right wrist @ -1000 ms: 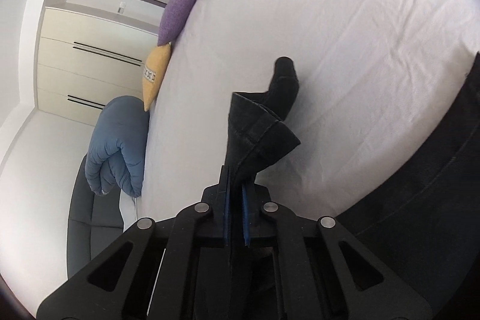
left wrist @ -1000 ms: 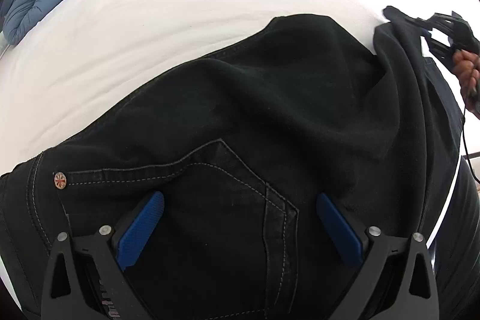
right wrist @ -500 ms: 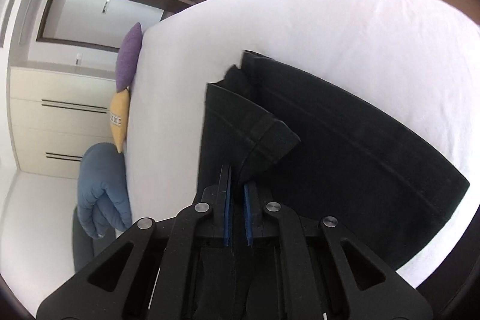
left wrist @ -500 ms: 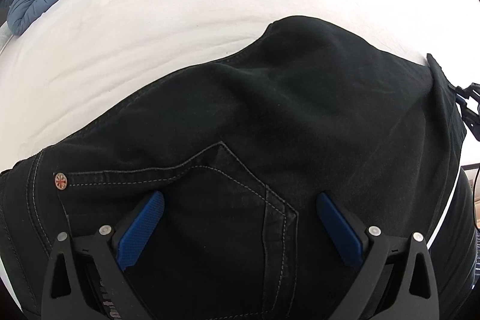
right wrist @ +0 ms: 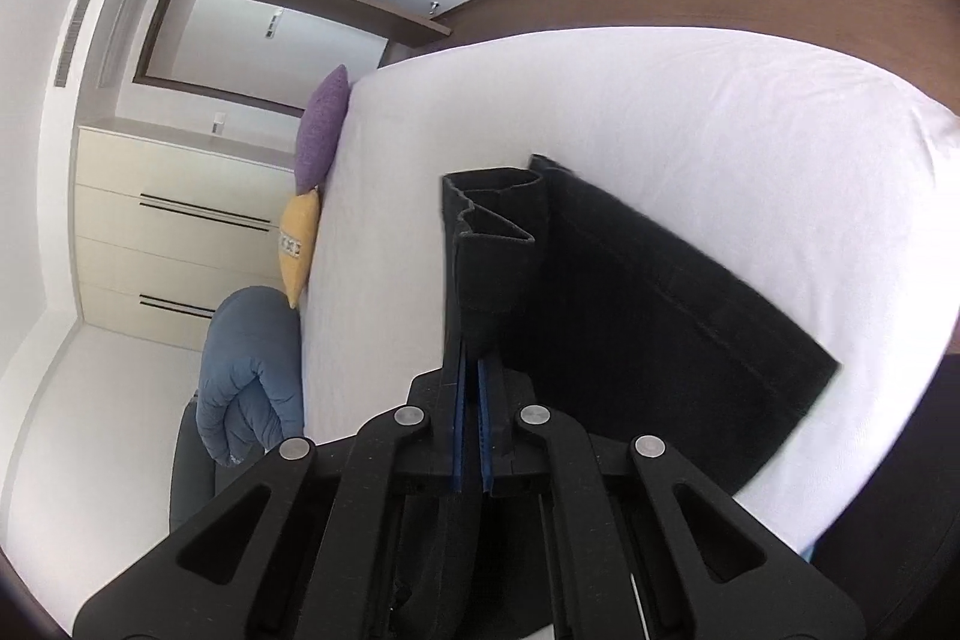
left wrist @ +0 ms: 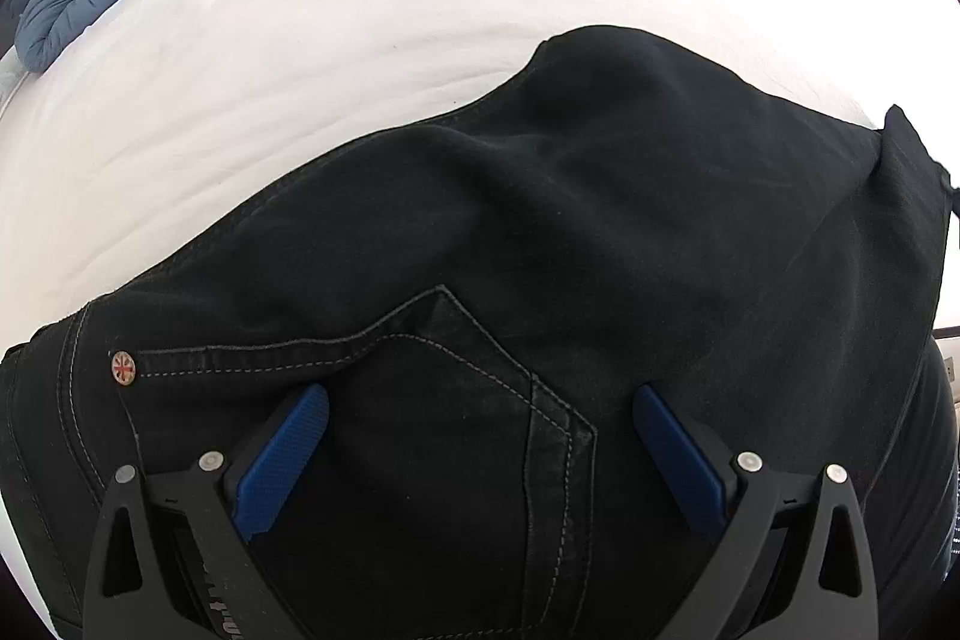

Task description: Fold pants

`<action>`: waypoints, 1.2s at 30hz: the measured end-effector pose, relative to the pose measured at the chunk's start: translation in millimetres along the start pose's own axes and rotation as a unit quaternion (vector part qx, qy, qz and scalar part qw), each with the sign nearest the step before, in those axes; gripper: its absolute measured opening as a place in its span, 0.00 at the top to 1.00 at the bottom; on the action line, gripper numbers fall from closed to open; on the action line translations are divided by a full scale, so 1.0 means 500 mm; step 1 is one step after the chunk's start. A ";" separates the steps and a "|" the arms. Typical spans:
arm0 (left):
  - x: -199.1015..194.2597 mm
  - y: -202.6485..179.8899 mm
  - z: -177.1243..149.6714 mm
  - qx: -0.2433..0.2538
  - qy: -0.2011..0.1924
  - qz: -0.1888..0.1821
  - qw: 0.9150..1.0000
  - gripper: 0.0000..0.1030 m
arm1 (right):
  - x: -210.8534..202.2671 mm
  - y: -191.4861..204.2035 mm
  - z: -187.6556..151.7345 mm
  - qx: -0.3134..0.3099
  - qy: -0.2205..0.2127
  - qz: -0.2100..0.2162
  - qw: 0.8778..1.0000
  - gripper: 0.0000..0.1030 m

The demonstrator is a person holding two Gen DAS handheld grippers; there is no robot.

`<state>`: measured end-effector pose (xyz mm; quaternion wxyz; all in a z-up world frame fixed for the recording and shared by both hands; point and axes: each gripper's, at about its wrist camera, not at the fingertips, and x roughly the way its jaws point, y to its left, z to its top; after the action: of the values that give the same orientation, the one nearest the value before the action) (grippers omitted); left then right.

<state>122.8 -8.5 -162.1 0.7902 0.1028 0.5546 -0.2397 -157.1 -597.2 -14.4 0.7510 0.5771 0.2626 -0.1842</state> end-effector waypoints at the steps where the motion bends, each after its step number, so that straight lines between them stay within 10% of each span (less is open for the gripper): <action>1: 0.003 0.001 0.000 0.000 0.000 0.000 1.000 0.00 | -0.008 -0.025 -0.006 0.000 -0.005 -0.025 1.000 0.98; 5: 0.008 -0.005 0.004 0.002 0.004 0.000 1.000 0.00 | -0.013 -0.136 -0.018 0.060 -0.005 -0.038 0.997 0.98; 20: 0.013 -0.025 0.014 0.010 0.008 0.005 1.000 0.00 | -0.047 -0.135 -0.041 0.034 0.009 -0.098 0.995 0.98; 32: 0.016 -0.013 0.017 -0.002 0.009 -0.007 1.000 0.00 | 0.008 0.359 0.068 -0.150 -0.012 0.076 0.986 0.98; 36: 0.013 -0.004 0.016 -0.012 0.004 -0.014 1.000 0.00 | -0.014 0.387 0.063 -0.165 -0.030 0.109 0.980 0.98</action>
<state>130.1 -15.4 -165.2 0.7857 0.0859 0.5620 -0.2437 -44.7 -576.3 144.9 0.8588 0.4650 0.2025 -0.0725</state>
